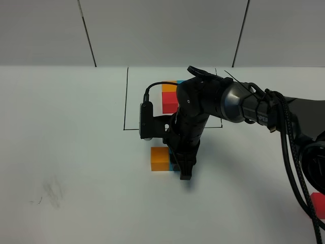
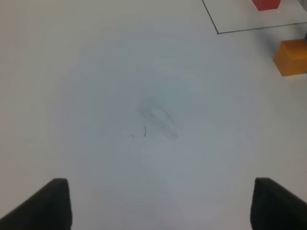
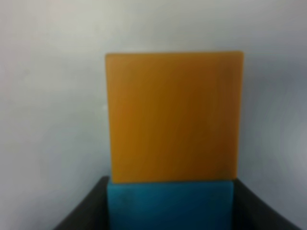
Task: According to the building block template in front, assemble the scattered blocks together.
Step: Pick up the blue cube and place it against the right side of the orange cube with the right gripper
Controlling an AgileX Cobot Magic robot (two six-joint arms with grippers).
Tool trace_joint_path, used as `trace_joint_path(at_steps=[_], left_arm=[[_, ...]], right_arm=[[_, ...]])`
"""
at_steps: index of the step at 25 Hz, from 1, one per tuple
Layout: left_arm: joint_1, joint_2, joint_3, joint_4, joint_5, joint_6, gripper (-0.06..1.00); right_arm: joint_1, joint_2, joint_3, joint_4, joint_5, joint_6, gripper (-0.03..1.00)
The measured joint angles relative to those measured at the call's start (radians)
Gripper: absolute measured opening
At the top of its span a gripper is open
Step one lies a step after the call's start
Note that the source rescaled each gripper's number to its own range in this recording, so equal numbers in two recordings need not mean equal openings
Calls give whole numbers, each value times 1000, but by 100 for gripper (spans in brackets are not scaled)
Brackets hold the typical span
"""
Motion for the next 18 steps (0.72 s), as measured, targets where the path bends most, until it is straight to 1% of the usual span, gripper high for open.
trace_joint_path(at_steps=[11, 18], left_arm=[[0, 0, 0, 0, -1, 0, 98], [0, 0, 0, 0, -1, 0, 98]], right_arm=[[0, 0, -2, -52, 32, -8, 26], [0, 0, -2, -56, 36, -11, 26]])
